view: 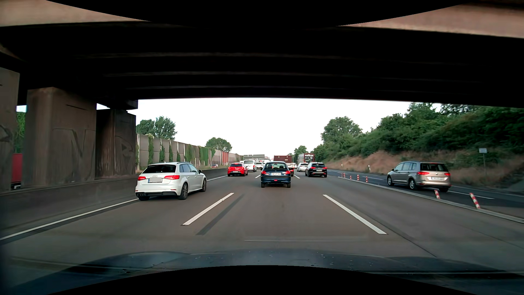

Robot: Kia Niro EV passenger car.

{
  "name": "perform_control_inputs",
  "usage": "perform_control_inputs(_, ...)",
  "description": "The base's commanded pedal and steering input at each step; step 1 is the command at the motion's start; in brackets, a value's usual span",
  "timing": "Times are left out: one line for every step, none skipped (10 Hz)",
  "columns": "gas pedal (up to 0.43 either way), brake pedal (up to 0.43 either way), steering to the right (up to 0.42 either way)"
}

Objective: Follow the waypoints while adhering to traffic rules and regulations

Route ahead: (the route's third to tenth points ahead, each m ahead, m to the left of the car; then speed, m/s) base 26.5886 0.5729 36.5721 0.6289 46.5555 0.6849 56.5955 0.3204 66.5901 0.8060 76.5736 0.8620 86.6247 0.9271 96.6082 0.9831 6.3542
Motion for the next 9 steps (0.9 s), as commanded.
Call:
perform_control_inputs(0.000,0.116,-0.004)
perform_control_inputs(0.000,0.116,-0.004)
perform_control_inputs(0.000,0.116,-0.004)
perform_control_inputs(0.000,0.116,-0.004)
perform_control_inputs(0.000,0.116,-0.004)
perform_control_inputs(0.000,0.116,-0.004)
perform_control_inputs(0.000,0.116,-0.004)
perform_control_inputs(0.000,0.116,-0.004)
perform_control_inputs(0.000,0.116,-0.004)
